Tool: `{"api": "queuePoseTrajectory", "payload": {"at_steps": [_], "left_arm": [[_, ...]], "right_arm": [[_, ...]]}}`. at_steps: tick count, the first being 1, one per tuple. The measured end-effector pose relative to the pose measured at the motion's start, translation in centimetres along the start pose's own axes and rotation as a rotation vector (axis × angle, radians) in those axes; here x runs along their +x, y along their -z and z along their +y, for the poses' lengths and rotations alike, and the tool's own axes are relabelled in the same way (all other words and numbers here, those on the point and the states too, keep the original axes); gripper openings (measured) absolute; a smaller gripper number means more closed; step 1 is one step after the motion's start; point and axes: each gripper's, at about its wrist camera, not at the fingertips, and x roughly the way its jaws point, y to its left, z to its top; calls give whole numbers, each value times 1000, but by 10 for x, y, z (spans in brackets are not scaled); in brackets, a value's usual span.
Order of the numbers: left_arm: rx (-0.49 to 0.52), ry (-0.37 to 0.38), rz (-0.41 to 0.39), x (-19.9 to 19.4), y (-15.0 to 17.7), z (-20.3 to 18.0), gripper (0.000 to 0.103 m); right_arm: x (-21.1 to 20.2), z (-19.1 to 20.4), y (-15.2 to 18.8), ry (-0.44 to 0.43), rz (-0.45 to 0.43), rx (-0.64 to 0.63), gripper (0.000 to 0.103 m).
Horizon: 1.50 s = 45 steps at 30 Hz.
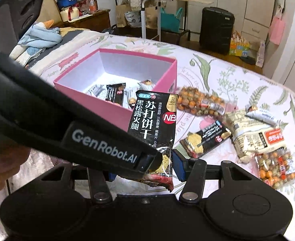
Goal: Organize snacks
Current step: 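Carry the black cracker packs in both grippers over the pink box, then open both grippers to drop the cracker packs into the box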
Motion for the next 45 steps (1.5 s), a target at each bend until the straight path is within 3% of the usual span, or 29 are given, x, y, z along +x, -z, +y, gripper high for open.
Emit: {"api": "queuePoseTrajectory", "payload": {"at_steps": [8, 12, 22, 32, 34, 36, 38, 45], "left_arm": [[19, -22, -92, -27, -20, 23, 37], [19, -40, -120, -31, -40, 51, 37], [-101, -28, -5, 17, -98, 143, 39], [-173, -79, 52, 63, -100, 182, 40], [-161, -103, 37, 64, -99, 180, 40], [-130, -156, -14, 63, -99, 177, 42], [-111, -216, -41, 61, -98, 174, 43], [-7, -185, -110, 23, -86, 149, 43]], "right_arm": [[4, 10, -34, -15, -52, -65, 59], [22, 13, -60, -70, -82, -99, 59], [107, 10, -118, -195, 1, -101, 59], [164, 21, -110, -232, 82, -79, 59], [165, 25, -108, -212, 71, -97, 62], [162, 29, -106, -200, 49, -115, 76], [154, 27, -102, -193, 22, -110, 77], [87, 5, -89, -184, -64, -59, 77]]}}
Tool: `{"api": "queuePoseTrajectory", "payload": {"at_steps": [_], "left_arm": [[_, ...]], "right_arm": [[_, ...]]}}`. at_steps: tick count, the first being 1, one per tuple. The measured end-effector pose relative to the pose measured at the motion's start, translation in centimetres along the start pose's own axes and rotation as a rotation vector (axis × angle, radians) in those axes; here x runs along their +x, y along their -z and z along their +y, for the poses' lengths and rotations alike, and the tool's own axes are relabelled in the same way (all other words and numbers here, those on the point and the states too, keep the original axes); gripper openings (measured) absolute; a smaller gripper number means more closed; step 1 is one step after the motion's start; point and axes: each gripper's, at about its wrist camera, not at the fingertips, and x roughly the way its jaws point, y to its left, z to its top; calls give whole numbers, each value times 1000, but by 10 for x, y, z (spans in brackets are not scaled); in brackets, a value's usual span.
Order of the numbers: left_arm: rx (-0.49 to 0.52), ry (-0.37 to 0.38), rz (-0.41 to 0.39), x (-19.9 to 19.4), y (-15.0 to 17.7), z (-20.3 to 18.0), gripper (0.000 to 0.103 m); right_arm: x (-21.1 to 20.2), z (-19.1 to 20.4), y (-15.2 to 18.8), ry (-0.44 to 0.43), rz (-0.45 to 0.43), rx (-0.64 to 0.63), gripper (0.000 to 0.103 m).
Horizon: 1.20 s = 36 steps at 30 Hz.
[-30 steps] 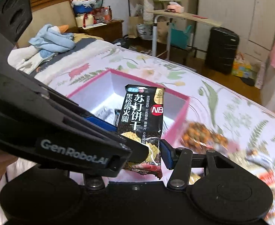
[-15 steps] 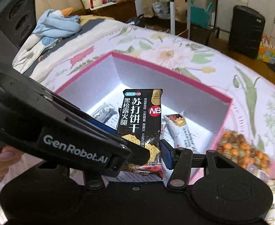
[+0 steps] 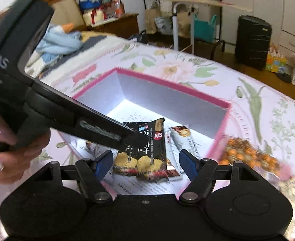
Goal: Organize snacks
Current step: 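Open both grippers to drop the cracker packs into the box, then move both grippers back to the snack pile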
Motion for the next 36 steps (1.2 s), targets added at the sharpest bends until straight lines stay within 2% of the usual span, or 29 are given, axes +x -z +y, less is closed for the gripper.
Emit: {"api": "queuePoseTrajectory", "payload": {"at_steps": [5, 9, 11, 14, 19, 22, 24, 27, 30, 36], "left_arm": [[105, -18, -46, -40, 13, -29, 47], [142, 17, -47, -61, 23, -52, 47], [170, 50, -46, -69, 26, -67, 51], [171, 142, -18, -75, 22, -86, 53], [210, 183, -29, -68, 16, -128, 51], [245, 251, 9, -50, 14, -153, 49], [252, 258, 38, -35, 14, -167, 49], [260, 243, 50, -7, 13, -184, 47], [248, 220, 47, 25, 13, -194, 45], [221, 163, 97, 87, 23, -194, 44]], "right_arm": [[-64, -9, 17, 51, -51, 0, 77], [-105, -23, 33, 99, -64, 20, 77], [-119, -29, 39, 128, -73, 27, 75], [-136, -40, 51, 149, -53, 19, 74], [-158, -63, 64, 172, -81, 63, 74], [-154, -78, 70, 142, -83, 114, 74], [-144, -88, 77, 134, -86, 152, 74], [-124, -104, 93, 110, -100, 211, 74], [-93, -121, 114, 104, -67, 263, 74], [-49, -143, 136, 121, -30, 355, 74]]}}
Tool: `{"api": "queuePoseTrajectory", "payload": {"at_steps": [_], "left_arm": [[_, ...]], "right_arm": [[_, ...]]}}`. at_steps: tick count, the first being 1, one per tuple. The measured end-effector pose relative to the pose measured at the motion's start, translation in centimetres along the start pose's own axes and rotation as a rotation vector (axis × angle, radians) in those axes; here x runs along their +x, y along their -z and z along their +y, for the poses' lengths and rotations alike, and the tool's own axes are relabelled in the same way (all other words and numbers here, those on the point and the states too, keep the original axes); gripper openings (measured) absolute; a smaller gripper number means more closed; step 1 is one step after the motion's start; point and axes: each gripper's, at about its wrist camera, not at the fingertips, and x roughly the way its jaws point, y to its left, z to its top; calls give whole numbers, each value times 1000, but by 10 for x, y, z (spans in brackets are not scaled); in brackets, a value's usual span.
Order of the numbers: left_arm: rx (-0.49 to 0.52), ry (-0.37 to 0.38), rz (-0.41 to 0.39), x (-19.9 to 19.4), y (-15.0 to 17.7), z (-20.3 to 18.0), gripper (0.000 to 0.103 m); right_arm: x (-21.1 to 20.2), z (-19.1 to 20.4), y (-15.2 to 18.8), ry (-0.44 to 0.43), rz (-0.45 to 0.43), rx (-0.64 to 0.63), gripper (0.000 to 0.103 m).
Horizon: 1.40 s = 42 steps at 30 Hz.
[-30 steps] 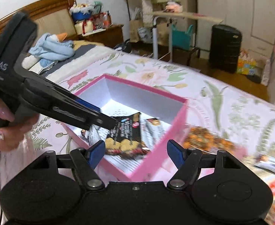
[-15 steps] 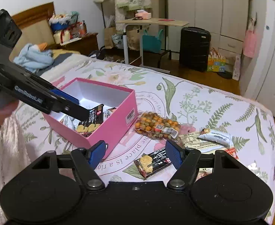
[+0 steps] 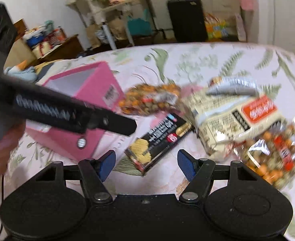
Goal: Organize snacks
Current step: 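Move both grippers back to the snack pile, then grasp a black NB cracker pack with the left gripper while the right grasps another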
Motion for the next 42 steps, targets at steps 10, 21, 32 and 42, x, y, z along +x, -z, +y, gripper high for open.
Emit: {"api": "queuePoseTrajectory", "payload": {"at_steps": [10, 21, 32, 42], "left_arm": [[-11, -96, 38, 45, 8, 12, 48], [-182, 220, 212, 42, 10, 26, 48], [-184, 128, 169, 60, 21, 30, 48], [-127, 152, 168, 58, 24, 19, 44]], "right_arm": [[57, 7, 18, 30, 12, 9, 73], [52, 3, 21, -6, 73, 13, 78], [65, 17, 23, 107, 69, -70, 82], [58, 20, 28, 105, 48, -97, 82]]}}
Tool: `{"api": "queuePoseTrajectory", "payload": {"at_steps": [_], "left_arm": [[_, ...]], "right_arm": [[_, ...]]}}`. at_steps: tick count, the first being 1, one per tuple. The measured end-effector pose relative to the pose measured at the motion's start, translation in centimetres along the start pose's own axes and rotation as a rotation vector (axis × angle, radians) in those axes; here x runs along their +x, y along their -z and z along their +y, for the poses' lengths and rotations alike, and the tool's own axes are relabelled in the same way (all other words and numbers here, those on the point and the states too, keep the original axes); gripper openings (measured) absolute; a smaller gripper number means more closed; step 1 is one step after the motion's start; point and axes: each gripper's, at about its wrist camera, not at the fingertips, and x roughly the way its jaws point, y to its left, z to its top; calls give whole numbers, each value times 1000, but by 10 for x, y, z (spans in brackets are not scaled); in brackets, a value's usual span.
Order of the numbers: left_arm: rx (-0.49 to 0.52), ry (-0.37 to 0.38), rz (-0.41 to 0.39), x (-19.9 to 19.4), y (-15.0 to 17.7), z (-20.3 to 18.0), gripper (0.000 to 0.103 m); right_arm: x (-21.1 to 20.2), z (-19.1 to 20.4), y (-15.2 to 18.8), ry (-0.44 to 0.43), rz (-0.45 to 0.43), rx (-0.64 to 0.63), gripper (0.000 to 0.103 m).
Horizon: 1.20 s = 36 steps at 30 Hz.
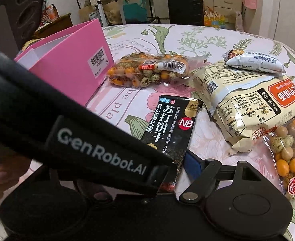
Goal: Organize snacks
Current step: 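Grasp a black NB cracker pack with the left gripper while the right grasps another, then carry the black cracker packs in both grippers over the pink box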
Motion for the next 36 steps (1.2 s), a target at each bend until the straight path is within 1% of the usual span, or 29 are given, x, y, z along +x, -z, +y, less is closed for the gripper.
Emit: {"api": "queuePoseTrajectory", "payload": {"at_steps": [6, 11, 14, 17, 19, 26, 29, 33, 36], "left_arm": [[22, 10, -3, -20, 4, -9, 44], [14, 18, 14, -32, 17, -17, 44], [16, 17, 8, -40, 22, -22, 44], [26, 9, 12, -51, 26, -28, 44], [32, 18, 17, -62, 32, -33, 44], [26, 3, -16, -100, 65, -39, 44], [25, -8, -35, -120, 75, -40, 44], [29, -20, -76, -150, 88, -39, 44], [29, -24, -99, -170, 91, -35, 44]], "right_arm": [[-18, 9, -7, 14, -7, -17, 81], [-36, 20, -5, 18, 0, -56, 80], [-44, 27, -4, 32, -12, -100, 80], [-55, 31, -4, 28, -20, -113, 79], [-63, 37, -3, 27, -21, -126, 78], [-97, 71, 9, 30, -59, -182, 78], [-112, 87, 11, 34, -87, -229, 78], [-131, 104, 8, 24, -120, -259, 78], [-143, 118, 7, 23, -148, -305, 78]]}}
